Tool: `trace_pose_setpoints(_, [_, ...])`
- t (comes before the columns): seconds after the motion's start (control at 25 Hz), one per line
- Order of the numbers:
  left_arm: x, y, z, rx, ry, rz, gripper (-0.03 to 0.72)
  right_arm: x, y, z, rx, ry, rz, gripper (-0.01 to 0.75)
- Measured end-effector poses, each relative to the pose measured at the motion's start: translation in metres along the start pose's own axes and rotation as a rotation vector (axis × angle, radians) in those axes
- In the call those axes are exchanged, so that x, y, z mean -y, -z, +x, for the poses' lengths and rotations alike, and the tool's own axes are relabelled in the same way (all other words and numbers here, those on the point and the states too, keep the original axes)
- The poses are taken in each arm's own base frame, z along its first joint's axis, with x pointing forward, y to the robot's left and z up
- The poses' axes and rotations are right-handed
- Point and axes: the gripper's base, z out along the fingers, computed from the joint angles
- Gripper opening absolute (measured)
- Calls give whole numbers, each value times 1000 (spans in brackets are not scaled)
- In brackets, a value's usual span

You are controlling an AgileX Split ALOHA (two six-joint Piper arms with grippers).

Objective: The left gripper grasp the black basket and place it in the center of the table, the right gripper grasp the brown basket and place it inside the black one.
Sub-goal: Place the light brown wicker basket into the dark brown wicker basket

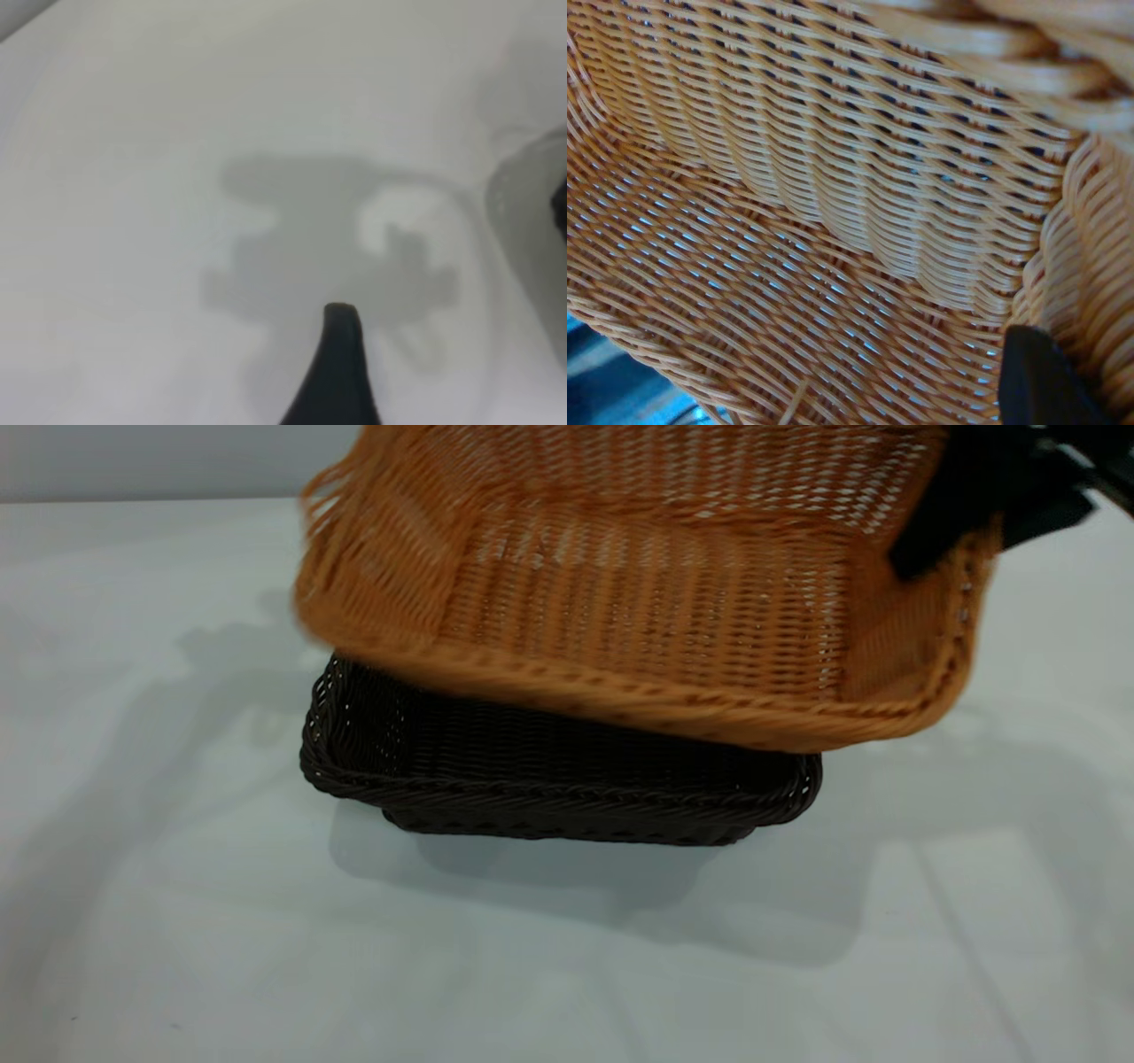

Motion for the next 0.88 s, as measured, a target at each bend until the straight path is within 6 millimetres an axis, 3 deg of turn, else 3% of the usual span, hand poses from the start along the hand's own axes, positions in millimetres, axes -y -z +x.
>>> trace_pose_setpoints(0.2, [-4,0,1,0,10,-3,579,-27,-28,-19,-84,46,64,64])
trace_pose_setpoints(0.32, [-4,0,1,0,12,-2,579,-24,-46,-29,-142,24,92,64])
trace_pose_setpoints(0.64, [-4,0,1,0,11,-2,579,-15,-65,-48,-156,-3,103,70])
trace_pose_setpoints(0.76, [-4,0,1,0,11,-2,579,-15,-67,-50,-157,-4,97,113])
trace_pose_setpoints(0.88, [-4,0,1,0,11,-2,579,-16,-67,-50,-154,-6,83,242])
